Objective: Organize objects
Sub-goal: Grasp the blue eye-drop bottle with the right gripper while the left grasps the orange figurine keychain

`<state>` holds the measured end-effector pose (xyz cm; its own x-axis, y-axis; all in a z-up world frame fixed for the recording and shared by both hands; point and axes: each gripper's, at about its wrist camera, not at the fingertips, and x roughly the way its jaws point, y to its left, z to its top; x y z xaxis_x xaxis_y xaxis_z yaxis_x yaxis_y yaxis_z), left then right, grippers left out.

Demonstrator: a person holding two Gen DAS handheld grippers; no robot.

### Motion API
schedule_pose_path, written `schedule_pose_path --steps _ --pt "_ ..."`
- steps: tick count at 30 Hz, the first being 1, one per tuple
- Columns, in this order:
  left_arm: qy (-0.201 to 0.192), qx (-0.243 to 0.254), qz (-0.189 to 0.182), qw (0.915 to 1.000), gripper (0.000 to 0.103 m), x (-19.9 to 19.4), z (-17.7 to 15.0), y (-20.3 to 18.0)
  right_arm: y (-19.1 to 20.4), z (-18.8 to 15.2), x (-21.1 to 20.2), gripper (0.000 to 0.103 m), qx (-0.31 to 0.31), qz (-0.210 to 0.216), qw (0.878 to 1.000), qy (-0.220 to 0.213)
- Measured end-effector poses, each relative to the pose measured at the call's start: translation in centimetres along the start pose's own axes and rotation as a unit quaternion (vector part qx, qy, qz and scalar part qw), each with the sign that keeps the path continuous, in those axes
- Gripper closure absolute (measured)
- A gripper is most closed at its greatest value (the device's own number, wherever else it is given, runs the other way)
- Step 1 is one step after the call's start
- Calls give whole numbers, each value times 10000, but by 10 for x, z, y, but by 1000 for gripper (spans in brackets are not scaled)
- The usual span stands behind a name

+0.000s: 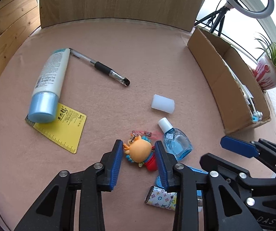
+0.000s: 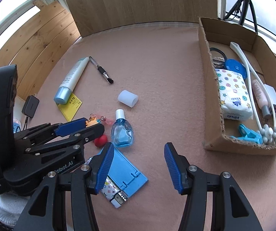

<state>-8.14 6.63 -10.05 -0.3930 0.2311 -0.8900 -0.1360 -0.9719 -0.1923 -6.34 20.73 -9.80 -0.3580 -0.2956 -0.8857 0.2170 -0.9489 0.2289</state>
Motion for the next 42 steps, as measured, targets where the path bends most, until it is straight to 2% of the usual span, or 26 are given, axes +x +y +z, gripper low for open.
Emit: schedule_pose_path --steps 9,18,22,35,42 --pt "-1 -239 -130 9996 66 -8 -6 17 12 10 18 56 -390 -84 9990 178" --pt "-8 -339 -106 9994 66 -15 -5 32 21 16 40 61 -655 -95 9969 420" --pt "77 -485 -257 9985 67 -14 -7 39 25 17 42 75 -820 -258 9956 368" --pt "223 -537 -583 9966 67 4 1 21 0 8 29 75 -487 -344 9978 300" --pt "269 -487 -479 9973 64 13 8 14 -3 4 24 75 -389 -389 9982 235"
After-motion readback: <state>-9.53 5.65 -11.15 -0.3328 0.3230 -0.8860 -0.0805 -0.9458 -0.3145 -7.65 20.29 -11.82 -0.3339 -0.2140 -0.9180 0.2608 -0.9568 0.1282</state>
